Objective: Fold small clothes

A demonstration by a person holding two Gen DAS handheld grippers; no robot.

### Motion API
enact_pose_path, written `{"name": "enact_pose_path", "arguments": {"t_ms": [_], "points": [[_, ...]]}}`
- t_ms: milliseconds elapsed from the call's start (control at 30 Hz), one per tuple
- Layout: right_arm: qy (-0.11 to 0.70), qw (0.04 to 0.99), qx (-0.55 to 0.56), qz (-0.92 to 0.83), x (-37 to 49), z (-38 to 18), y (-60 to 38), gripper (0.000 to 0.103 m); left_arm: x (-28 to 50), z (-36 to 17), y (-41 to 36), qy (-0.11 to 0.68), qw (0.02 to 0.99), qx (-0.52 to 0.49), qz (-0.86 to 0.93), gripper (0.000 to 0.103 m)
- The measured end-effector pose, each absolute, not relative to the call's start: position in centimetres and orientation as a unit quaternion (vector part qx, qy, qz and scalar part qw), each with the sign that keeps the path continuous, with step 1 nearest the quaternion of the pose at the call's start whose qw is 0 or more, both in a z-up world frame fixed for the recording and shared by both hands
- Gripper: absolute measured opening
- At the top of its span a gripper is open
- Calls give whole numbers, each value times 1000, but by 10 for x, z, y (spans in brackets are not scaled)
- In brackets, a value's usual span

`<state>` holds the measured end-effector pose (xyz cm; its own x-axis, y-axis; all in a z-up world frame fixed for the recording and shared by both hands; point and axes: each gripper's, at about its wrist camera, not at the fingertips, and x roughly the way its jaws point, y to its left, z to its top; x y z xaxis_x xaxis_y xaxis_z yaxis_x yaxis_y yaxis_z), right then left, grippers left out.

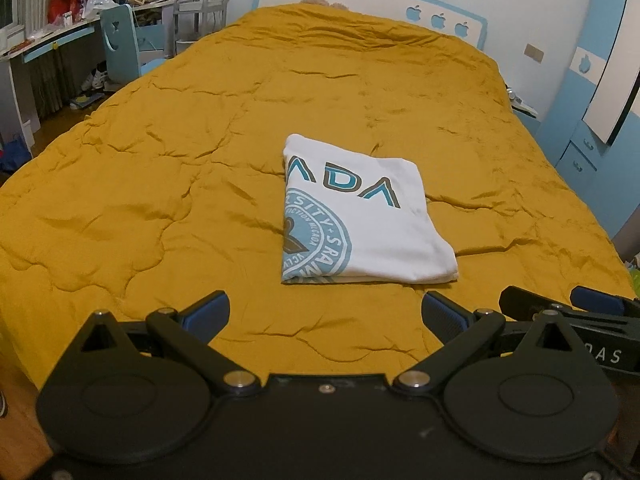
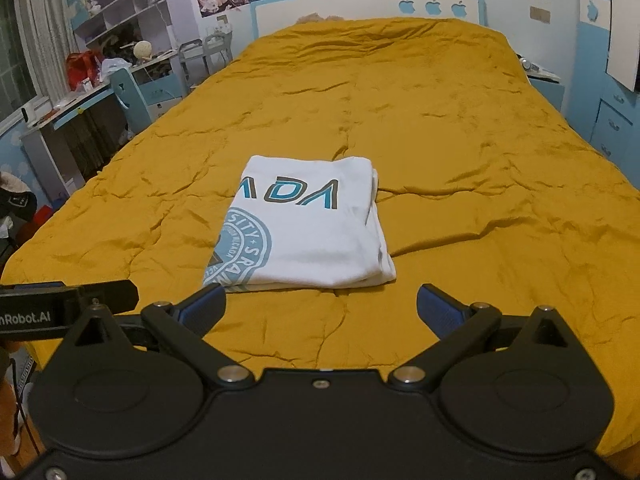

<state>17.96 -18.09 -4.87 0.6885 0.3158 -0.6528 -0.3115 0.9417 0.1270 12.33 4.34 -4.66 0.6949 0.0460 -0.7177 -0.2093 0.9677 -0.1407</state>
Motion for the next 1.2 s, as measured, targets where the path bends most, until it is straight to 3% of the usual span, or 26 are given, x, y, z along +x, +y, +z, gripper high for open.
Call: {"name": "enact_pose_path", "arguments": {"t_ms": [1200], "points": [[368,915,-8,165,190,-47,-175,103,135,-48,39,401,907,-93,88,103]]}}
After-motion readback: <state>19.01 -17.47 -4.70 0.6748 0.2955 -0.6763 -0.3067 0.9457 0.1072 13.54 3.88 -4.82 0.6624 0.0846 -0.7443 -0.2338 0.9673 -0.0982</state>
